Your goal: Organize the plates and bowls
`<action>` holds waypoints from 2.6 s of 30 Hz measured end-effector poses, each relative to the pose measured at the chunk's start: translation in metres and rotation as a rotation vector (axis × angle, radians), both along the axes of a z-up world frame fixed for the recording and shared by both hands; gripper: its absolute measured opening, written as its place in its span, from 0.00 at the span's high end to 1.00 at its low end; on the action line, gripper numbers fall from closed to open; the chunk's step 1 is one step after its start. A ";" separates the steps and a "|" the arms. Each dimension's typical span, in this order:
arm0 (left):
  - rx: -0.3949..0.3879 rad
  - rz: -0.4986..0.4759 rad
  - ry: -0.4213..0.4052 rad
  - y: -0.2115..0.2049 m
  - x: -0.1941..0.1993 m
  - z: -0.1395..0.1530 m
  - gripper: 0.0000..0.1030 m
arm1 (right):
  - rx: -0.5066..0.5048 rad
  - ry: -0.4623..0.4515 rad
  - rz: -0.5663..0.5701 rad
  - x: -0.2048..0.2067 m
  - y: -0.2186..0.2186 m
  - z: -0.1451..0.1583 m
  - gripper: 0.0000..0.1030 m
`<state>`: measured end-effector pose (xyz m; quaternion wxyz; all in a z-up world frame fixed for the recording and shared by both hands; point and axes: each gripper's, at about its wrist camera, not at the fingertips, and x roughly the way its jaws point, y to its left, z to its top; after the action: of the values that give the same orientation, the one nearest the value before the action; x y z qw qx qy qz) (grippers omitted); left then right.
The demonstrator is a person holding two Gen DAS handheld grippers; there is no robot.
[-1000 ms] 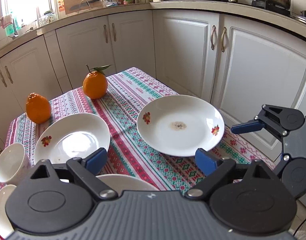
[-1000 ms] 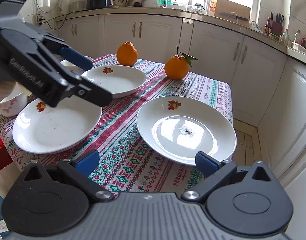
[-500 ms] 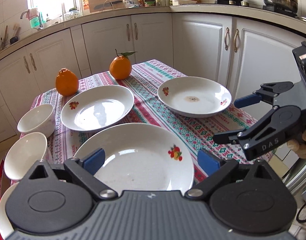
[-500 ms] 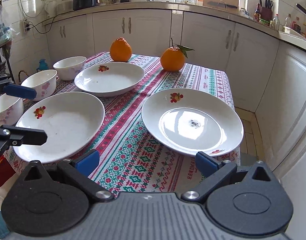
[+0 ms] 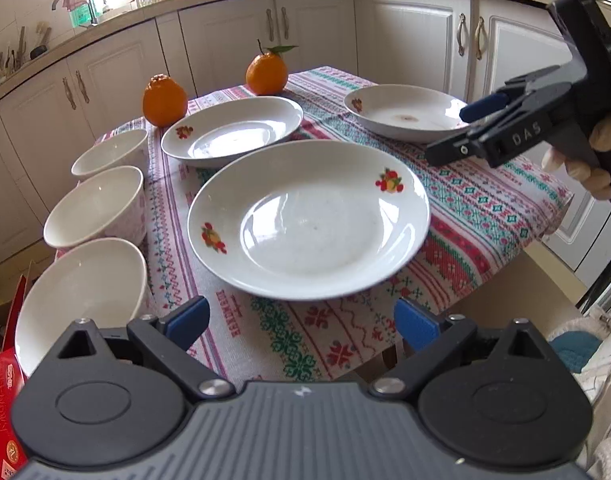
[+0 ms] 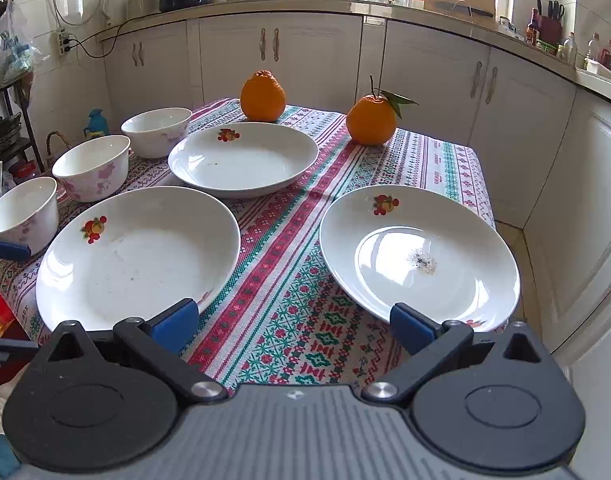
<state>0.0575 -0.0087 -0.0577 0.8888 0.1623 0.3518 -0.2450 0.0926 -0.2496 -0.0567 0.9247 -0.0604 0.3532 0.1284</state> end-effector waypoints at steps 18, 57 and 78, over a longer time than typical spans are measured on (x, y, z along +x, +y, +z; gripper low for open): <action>-0.045 0.009 0.013 -0.010 0.013 -0.018 0.05 | 0.086 0.040 0.166 0.014 0.018 0.014 0.00; -0.073 0.116 -0.009 -0.022 0.014 -0.018 0.10 | 0.175 0.329 0.620 0.154 0.068 -0.022 0.25; -0.058 0.085 -0.012 -0.022 0.016 -0.014 0.10 | 0.192 0.366 0.609 0.154 0.067 -0.021 0.23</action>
<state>0.0730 -0.0309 -0.0722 0.9047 0.1229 0.3459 -0.2162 0.2469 -0.1831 -0.0775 0.7670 -0.0518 0.4651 0.4390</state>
